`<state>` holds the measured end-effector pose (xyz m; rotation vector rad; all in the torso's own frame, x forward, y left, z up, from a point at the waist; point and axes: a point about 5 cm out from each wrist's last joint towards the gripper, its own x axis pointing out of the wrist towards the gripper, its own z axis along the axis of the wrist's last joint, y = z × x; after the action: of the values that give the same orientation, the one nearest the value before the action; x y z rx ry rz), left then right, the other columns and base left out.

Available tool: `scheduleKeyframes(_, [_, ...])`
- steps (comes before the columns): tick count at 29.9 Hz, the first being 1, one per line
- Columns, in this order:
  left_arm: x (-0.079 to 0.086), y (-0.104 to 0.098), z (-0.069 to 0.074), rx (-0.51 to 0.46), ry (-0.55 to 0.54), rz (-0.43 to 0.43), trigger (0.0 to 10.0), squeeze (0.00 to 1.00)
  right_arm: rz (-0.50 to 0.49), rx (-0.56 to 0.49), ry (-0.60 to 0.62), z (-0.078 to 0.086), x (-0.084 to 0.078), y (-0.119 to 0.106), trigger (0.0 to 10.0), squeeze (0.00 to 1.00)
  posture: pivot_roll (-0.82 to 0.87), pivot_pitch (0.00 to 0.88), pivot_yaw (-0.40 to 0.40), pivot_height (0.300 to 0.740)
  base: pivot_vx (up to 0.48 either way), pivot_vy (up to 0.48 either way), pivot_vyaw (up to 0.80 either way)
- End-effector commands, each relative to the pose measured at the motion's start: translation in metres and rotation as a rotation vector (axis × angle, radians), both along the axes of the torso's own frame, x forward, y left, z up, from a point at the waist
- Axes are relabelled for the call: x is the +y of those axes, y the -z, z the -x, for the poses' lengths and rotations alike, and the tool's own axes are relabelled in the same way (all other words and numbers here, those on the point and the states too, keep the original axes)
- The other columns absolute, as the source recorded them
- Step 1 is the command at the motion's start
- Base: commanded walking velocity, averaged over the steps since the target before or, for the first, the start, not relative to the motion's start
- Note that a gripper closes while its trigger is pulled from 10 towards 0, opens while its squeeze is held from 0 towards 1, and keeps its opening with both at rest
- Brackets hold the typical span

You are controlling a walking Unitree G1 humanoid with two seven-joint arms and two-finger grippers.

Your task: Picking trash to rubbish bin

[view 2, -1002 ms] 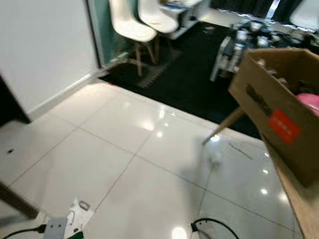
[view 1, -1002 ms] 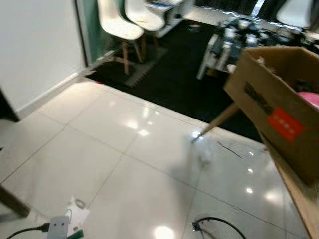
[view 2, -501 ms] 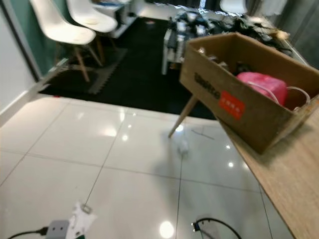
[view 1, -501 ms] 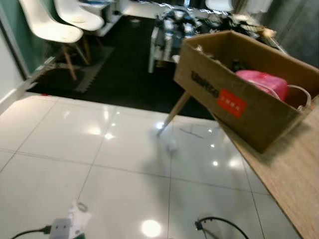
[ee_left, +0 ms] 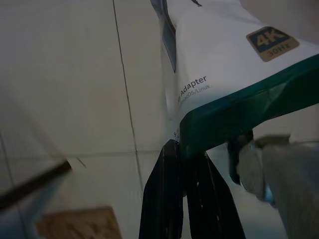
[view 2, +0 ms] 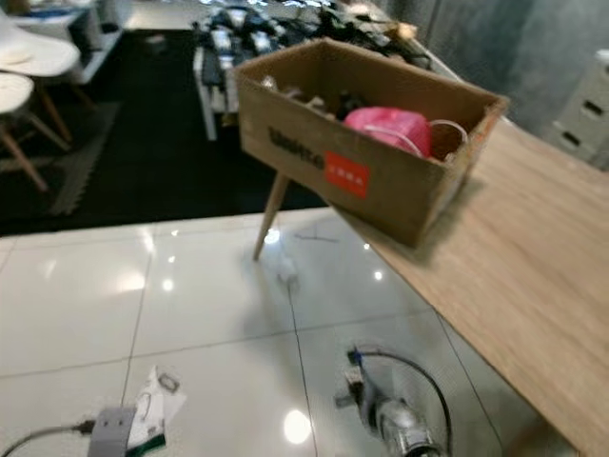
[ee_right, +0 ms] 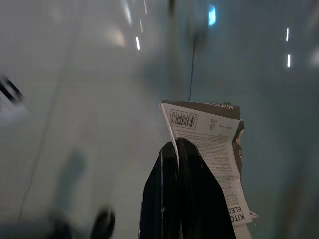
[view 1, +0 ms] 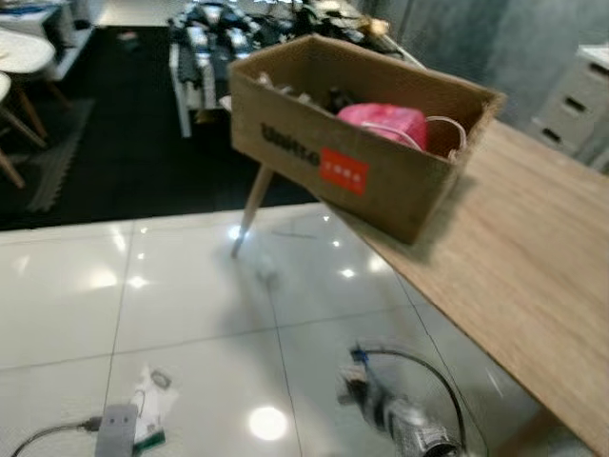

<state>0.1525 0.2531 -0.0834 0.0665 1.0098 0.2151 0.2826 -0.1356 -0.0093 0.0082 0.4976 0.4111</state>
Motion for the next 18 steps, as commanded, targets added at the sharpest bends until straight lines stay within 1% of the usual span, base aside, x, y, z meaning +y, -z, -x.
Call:
scheduleKeyframes(1, [0.005, -0.006, -0.010, -0.045, 0.000, -0.011, 10.0, 0.00, -0.034, -0.061, -0.050, -0.007, 0.004, -0.011, 10.0, 0.00, 0.07, 0.095, 0.010, 0.740, 0.000, 0.000, 0.00])
scheduleKeyframes(2, [0.007, -0.011, -0.020, -0.086, -0.005, -0.017, 10.0, 0.00, -0.102, -0.140, -0.134, -0.020, 0.015, -0.030, 10.0, 0.00, 0.07, 0.098, 0.009, 0.740, 0.000, 0.000, 0.00])
scheduleKeyframes(3, [0.009, -0.019, -0.033, -0.138, -0.010, -0.027, 10.0, 0.00, -0.168, -0.208, -0.217, -0.029, 0.025, -0.048, 10.0, 0.00, 0.07, 0.098, 0.007, 0.740, 0.000, 0.000, 0.00])
scheduleKeyframes(4, [0.011, -0.024, -0.041, -0.172, -0.013, -0.034, 10.0, 0.00, -0.207, -0.251, -0.272, -0.034, 0.031, -0.059, 10.0, 0.00, 0.07, 0.098, 0.007, 0.740, 0.000, 0.000, 0.00])
scheduleKeyframes(5, [0.014, -0.034, -0.056, -0.230, -0.015, -0.041, 10.0, 0.00, -0.307, -0.306, -0.354, -0.039, 0.039, -0.079, 10.0, 0.00, 0.08, 0.101, 0.001, 0.740, 0.000, 0.000, 0.00])
scheduleKeyframes(6, [0.014, -0.034, -0.056, -0.230, -0.015, -0.041, 10.0, 0.00, -0.307, -0.306, -0.354, -0.039, 0.039, -0.079, 10.0, 0.00, 0.08, 0.101, 0.001, 0.740, 0.000, 0.000, 0.00])
scheduleKeyframes(7, [0.016, -0.043, -0.067, -0.281, -0.019, -0.045, 10.0, 0.00, -0.393, -0.353, -0.424, -0.041, 0.045, -0.095, 10.0, 0.00, 0.08, 0.101, 0.001, 0.740, 0.000, 0.000, 0.00])
scheduleKeyframes(8, [0.016, -0.043, -0.067, -0.281, -0.019, -0.045, 10.0, 0.00, -0.393, -0.353, -0.424, -0.041, 0.045, -0.095, 10.0, 0.00, 0.08, 0.101, 0.001, 0.740, 0.000, 0.000, 0.00])
scheduleKeyframes(9, [0.018, -0.050, -0.077, -0.323, -0.023, -0.048, 10.0, 0.00, -0.465, -0.391, -0.495, -0.042, 0.049, -0.109, 10.0, 0.00, 0.08, 0.101, -0.001, 0.740, 0.000, 0.000, 0.00])
scheduleKeyframes(10, [0.020, -0.061, -0.089, -0.381, -0.026, -0.051, 10.0, 0.00, -0.534, -0.431, -0.608, -0.037, 0.054, -0.126, 10.0, 0.00, 0.08, 0.102, -0.001, 0.740, 0.000, 0.000, 0.00])
scheduleKeyframes(11, [0.020, -0.061, -0.089, -0.381, -0.026, -0.051, 10.0, 0.00, -0.534, -0.431, -0.608, -0.037, 0.054, -0.126, 10.0, 0.00, 0.08, 0.102, -0.001, 0.740, 0.000, 0.000, 0.00])
scheduleKeyframes(12, [0.023, -0.070, -0.099, -0.431, -0.031, -0.054, 10.0, 0.00, -0.582, -0.452, -0.711, -0.030, 0.058, -0.138, 10.0, 0.00, 0.08, 0.100, -0.002, 0.740, 0.000, 0.000, 0.00])
scheduleKeyframes(13, [0.026, -0.083, -0.111, -0.499, -0.039, -0.058, 10.0, 0.00, -0.627, -0.481, -0.838, -0.019, 0.062, -0.153, 10.0, 0.00, 0.08, 0.100, -0.002, 0.740, 0.000, 0.000, 0.00])
scheduleKeyframes(14, [0.029, -0.092, -0.119, -0.542, -0.045, -0.061, 10.0, 0.00, -0.655, -0.494, -0.924, -0.011, 0.064, -0.163, 10.0, 0.00, 0.07, 0.098, -0.005, 0.740, 0.000, 0.000, 0.00])
scheduleKeyframes(15, [0.030, -0.097, -0.122, -0.564, -0.048, -0.062, 10.0, 0.00, -0.667, -0.500, -0.966, -0.007, 0.065, -0.167, 10.0, 0.00, 0.07, 0.098, -0.005, 0.740, 0.000, 0.000, 0.00])
scheduleKeyframes(16, [0.030, -0.097, -0.122, -0.564, -0.048, -0.062, 10.0, 0.00, -0.667, -0.500, -0.966, -0.007, 0.065, -0.167, 10.0, 0.00, 0.07, 0.098, -0.005, 0.740, 0.000, 0.000, 0.00])
scheduleKeyframes(17, [0.033, -0.110, -0.132, -0.630, -0.055, -0.061, 10.0, 0.00, -0.726, -0.564, -0.974, -0.004, 0.062, -0.185, 10.0, 0.00, 0.07, 0.096, -0.006, 0.740, 0.000, 0.000, 0.00])
scheduleKeyframes(18, [0.036, -0.118, -0.138, -0.674, -0.059, -0.059, 10.0, 0.00, -0.769, -0.608, -0.978, -0.003, 0.060, -0.197, 10.0, 0.00, 0.07, 0.096, -0.006, 0.740, 0.000, 0.000, 0.00])
